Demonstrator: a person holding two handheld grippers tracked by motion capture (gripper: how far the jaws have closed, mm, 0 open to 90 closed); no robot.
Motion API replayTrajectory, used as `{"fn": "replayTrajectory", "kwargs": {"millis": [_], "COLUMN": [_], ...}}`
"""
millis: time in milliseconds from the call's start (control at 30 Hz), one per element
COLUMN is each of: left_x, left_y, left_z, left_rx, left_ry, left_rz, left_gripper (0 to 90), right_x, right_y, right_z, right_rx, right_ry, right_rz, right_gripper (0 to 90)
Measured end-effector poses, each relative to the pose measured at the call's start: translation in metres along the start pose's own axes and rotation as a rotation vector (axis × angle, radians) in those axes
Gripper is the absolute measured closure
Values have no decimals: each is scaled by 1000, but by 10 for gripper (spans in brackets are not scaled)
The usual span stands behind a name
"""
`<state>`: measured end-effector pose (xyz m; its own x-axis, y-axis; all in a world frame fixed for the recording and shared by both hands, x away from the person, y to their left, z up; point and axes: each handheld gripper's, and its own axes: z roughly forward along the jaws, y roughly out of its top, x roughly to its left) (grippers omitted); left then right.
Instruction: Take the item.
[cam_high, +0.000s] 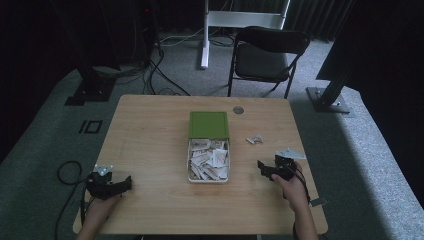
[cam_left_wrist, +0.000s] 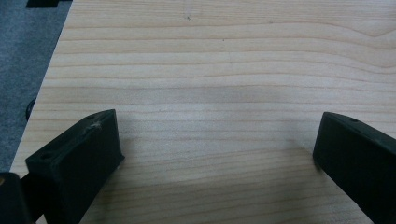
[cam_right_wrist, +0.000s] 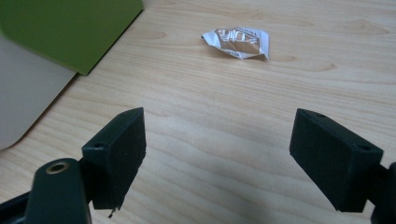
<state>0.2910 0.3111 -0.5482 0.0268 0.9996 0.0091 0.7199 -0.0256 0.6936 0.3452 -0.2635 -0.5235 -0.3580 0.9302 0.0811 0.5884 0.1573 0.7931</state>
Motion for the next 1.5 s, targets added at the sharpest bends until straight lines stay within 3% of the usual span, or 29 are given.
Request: {"fn": "replayTrajectory", "kwargs": {"millis": [167,367,867,1500], "left_x": [0,0,0,0], "left_y": [0,0,0,0], "left_z": [0,0,0,0], "left_rx": [0,0,2,2], "left_ry": [0,0,0,0], "left_rz": [0,0,2,2], "left_gripper": [14,14,14,14], "right_x": [0,-5,-11,-16], "right_y": [-5,-14,-39,-66], "right_z": [-6,-15,-29,-40], "right_rx": [-7,-27,39,92], "right_ry": [15,-3,7,-42], "right_rz": [19,10,1,-17], "right_gripper": [152,152,141,141]}}
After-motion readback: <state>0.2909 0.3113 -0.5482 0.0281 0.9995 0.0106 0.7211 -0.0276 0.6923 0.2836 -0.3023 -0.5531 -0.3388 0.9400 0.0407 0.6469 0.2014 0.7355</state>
